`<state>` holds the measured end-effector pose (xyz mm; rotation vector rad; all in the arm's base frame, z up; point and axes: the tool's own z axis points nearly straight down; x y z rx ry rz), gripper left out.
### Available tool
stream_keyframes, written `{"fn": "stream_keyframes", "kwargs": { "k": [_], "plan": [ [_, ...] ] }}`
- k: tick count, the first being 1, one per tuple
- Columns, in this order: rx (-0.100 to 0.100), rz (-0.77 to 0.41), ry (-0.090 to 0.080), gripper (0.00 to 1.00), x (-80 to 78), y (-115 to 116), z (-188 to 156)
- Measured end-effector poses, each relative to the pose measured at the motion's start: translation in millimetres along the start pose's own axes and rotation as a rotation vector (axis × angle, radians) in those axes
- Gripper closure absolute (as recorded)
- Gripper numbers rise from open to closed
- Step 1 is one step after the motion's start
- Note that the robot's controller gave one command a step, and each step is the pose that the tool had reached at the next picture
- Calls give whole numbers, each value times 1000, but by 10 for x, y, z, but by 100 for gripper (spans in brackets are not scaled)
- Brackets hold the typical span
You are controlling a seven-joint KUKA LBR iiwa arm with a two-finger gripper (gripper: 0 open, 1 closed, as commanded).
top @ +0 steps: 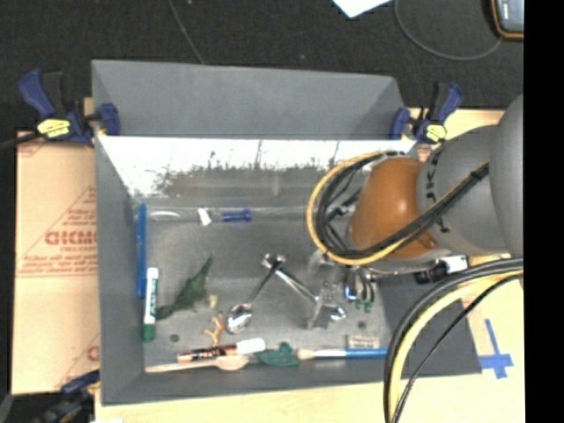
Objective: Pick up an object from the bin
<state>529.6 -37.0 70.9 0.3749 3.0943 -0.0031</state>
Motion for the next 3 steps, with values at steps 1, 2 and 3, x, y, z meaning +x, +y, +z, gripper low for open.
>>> {"fn": "stream_keyframes", "kwargs": {
  "k": [1,2,3],
  "plan": [
    [2,144,9,100,47,-75,-6],
    [2,143,9,100,47,-75,-6],
    [2,142,9,100,50,-77,-59]
  ]
}}
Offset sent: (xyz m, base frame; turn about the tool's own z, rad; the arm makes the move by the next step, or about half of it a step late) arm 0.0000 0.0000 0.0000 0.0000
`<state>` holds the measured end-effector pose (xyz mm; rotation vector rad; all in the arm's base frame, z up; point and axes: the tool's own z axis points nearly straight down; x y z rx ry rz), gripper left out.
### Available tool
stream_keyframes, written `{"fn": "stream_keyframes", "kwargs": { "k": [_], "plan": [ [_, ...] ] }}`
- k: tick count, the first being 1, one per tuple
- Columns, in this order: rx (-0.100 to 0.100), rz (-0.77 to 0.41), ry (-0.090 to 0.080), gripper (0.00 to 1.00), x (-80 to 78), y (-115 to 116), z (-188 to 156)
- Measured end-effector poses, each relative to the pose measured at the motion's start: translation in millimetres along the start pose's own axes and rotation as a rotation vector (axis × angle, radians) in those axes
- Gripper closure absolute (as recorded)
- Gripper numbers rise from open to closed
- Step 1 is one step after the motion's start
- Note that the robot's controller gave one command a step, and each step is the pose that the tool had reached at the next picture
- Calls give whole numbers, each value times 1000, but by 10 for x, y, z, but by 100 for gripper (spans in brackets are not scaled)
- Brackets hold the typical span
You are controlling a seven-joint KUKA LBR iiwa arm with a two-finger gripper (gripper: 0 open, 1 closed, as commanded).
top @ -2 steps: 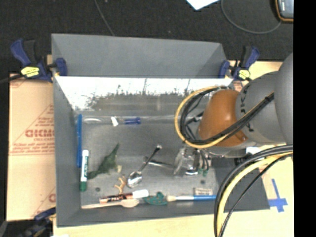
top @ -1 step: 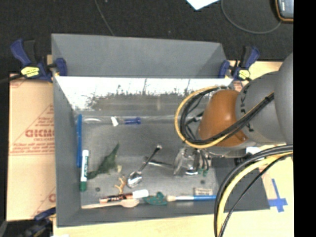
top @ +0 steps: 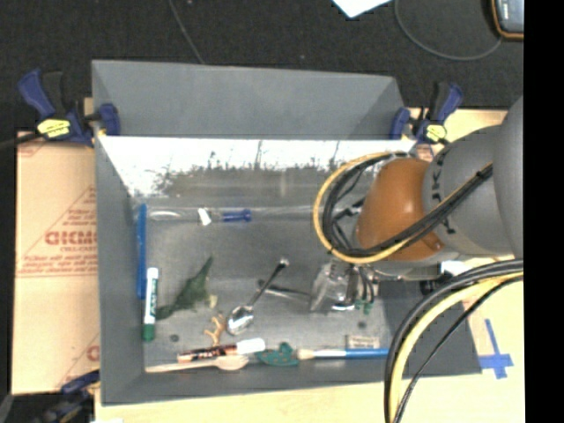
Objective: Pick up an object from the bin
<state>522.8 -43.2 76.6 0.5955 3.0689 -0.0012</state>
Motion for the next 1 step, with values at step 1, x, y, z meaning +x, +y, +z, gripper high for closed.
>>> {"fn": "stream_keyframes", "kwargs": {
  "k": [1],
  "plan": [
    [-1,-1,-3,100,-9,-1,-65]
  ]
}}
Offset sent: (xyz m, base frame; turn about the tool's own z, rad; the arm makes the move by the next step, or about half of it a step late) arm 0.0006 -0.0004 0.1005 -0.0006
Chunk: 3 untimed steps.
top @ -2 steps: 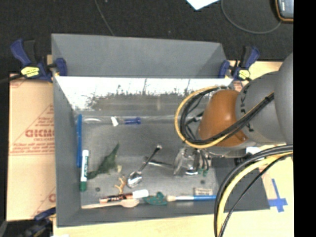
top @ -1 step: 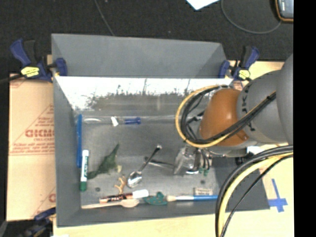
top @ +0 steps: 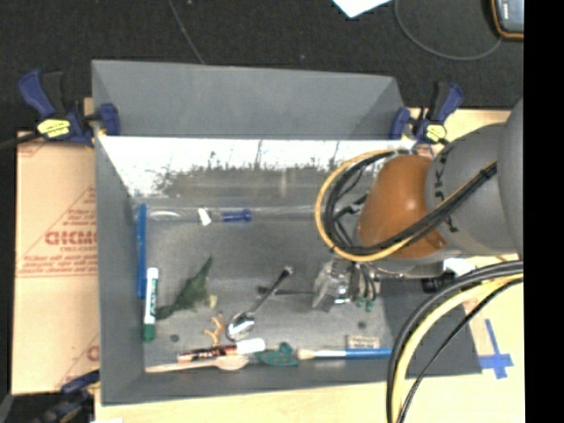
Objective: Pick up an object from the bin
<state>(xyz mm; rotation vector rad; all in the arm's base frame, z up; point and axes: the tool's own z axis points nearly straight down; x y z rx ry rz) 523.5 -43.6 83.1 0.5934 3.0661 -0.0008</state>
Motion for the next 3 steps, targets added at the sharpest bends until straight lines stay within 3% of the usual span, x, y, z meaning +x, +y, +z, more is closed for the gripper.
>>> {"fn": "stream_keyframes", "kwargs": {
  "k": [1,3],
  "plan": [
    [3,-2,12,100,24,-12,-245],
    [-1,-6,-1,100,-26,-5,-1031]
  ]
}}
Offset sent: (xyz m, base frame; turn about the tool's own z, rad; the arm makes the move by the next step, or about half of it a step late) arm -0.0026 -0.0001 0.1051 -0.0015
